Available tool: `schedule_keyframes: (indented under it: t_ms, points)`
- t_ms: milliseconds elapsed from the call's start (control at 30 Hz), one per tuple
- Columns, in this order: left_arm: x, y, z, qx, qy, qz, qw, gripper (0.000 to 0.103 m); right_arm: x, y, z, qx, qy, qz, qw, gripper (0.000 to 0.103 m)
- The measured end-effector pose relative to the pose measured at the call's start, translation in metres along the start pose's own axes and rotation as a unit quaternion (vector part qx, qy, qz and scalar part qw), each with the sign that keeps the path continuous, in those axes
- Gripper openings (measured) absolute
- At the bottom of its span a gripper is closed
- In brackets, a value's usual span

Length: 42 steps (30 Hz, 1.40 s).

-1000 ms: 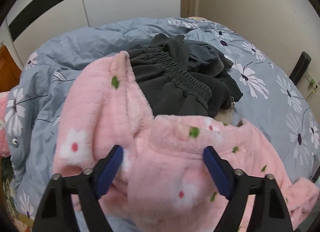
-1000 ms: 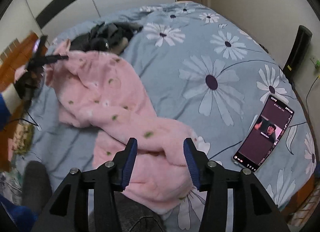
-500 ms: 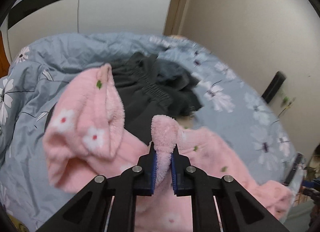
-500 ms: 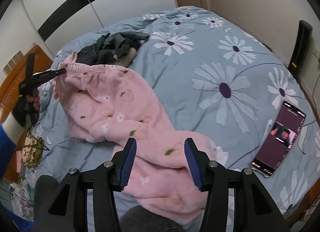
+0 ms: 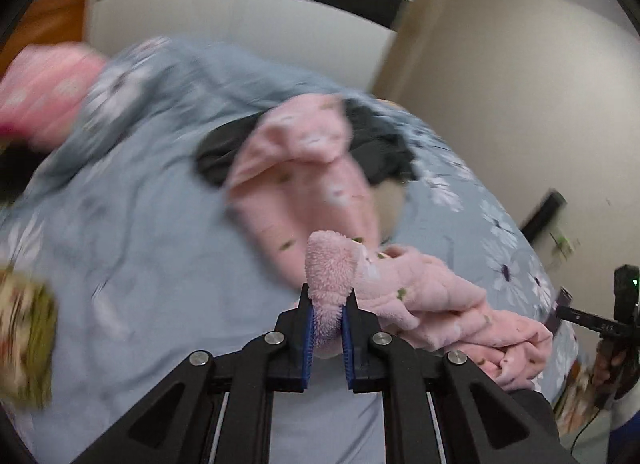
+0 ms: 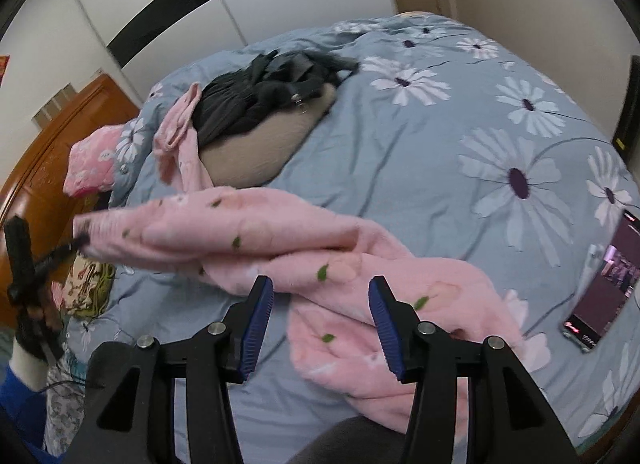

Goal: Fold clothes
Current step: 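Lay the pink garment on the bed while the left gripper grasps its cuff, then hold the cuff with the left gripper while the right gripper grasps the garment edge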

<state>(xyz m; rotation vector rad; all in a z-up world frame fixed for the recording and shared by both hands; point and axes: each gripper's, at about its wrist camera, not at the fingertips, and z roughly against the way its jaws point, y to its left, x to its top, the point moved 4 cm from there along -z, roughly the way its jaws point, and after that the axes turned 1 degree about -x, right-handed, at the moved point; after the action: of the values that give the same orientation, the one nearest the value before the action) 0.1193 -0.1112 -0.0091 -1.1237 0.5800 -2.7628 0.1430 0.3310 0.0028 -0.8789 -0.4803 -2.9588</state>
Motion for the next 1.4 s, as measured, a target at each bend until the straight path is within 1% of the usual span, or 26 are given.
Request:
schedule_keyframes:
  t_ms: [67, 167, 200, 267, 367, 467, 567, 667, 733, 767, 800, 867, 900, 1000, 1033, 1067, 1100, 1167, 1300, 1400]
  points:
    - [-0.009, 0.011, 0.015, -0.002, -0.009, 0.028, 0.9996, 0.012, 0.003, 0.015, -0.011, 0.009, 0.009, 0.015, 1.000, 0.051]
    - [-0.012, 0.011, 0.029, -0.004, -0.021, 0.035, 0.9992, 0.012, 0.011, 0.039, -0.038, 0.022, 0.030, 0.033, 0.999, 0.051]
    - [-0.010, 0.004, 0.032, -0.011, -0.024, 0.029, 0.9992, 0.012, 0.015, 0.049, -0.048, 0.026, 0.037, 0.039, 0.998, 0.051]
    - [-0.009, -0.010, 0.038, -0.022, -0.028, 0.010, 0.9993, 0.012, 0.020, 0.072, -0.063, 0.049, 0.042, 0.048, 0.997, 0.051]
    - [-0.001, -0.035, 0.038, -0.022, -0.026, -0.035, 0.9988, 0.012, 0.022, 0.109, -0.074, 0.079, 0.040, 0.069, 0.994, 0.051]
    - [0.014, -0.054, 0.038, -0.028, -0.033, -0.060, 0.9972, 0.012, 0.017, 0.136, -0.078, 0.080, 0.034, 0.118, 0.989, 0.054]
    - [0.022, -0.066, 0.035, -0.032, -0.034, -0.078, 0.9959, 0.012, 0.012, 0.127, -0.084, 0.082, 0.039, 0.106, 0.990, 0.057]
    - [0.020, -0.073, 0.041, -0.048, -0.039, -0.087, 0.9943, 0.012, 0.019, 0.096, -0.101, 0.063, 0.045, 0.065, 0.995, 0.057]
    - [0.014, -0.072, 0.045, -0.054, -0.037, -0.083, 0.9944, 0.013, 0.024, 0.075, -0.118, 0.052, 0.058, 0.038, 0.996, 0.060]
    - [0.011, -0.067, 0.045, -0.048, -0.034, -0.077, 0.9953, 0.013, 0.025, 0.064, -0.130, 0.045, 0.070, 0.027, 0.996, 0.062]
    - [0.007, -0.063, 0.045, -0.041, -0.031, -0.070, 0.9962, 0.013, 0.024, 0.056, -0.139, 0.036, 0.081, 0.022, 0.996, 0.062]
    - [-0.001, -0.050, 0.046, -0.027, -0.024, -0.053, 0.9980, 0.013, 0.021, 0.040, -0.158, 0.002, 0.101, 0.021, 0.995, 0.062]
    - [-0.004, -0.043, 0.046, -0.020, -0.020, -0.040, 0.9988, 0.013, 0.019, 0.033, -0.164, -0.006, 0.107, 0.016, 0.994, 0.063]
    - [-0.014, -0.029, 0.047, -0.010, -0.009, -0.024, 0.9996, 0.013, 0.021, 0.022, -0.175, 0.007, 0.112, 0.003, 0.994, 0.063]
    - [-0.017, -0.026, 0.048, -0.007, -0.005, -0.021, 0.9997, 0.013, 0.024, 0.023, -0.179, 0.014, 0.112, 0.008, 0.994, 0.063]
    - [-0.020, -0.025, 0.047, -0.003, -0.002, -0.021, 0.9998, 0.013, 0.028, 0.025, -0.182, 0.021, 0.112, 0.018, 0.993, 0.063]
    - [-0.023, -0.024, 0.047, 0.000, 0.002, -0.021, 0.9998, 0.013, 0.032, 0.030, -0.186, 0.028, 0.114, 0.030, 0.993, 0.066]
    - [-0.028, -0.024, 0.047, 0.004, 0.007, -0.020, 0.9998, 0.013, 0.040, 0.047, -0.201, 0.049, 0.123, 0.059, 0.989, 0.074]
    - [-0.032, -0.023, 0.045, 0.014, 0.020, -0.018, 0.9995, 0.013, 0.048, 0.070, -0.229, 0.086, 0.145, 0.096, 0.981, 0.075]
    - [-0.034, -0.022, 0.044, 0.020, 0.029, -0.019, 0.9992, 0.013, 0.046, 0.076, -0.247, 0.095, 0.163, 0.117, 0.975, 0.077]
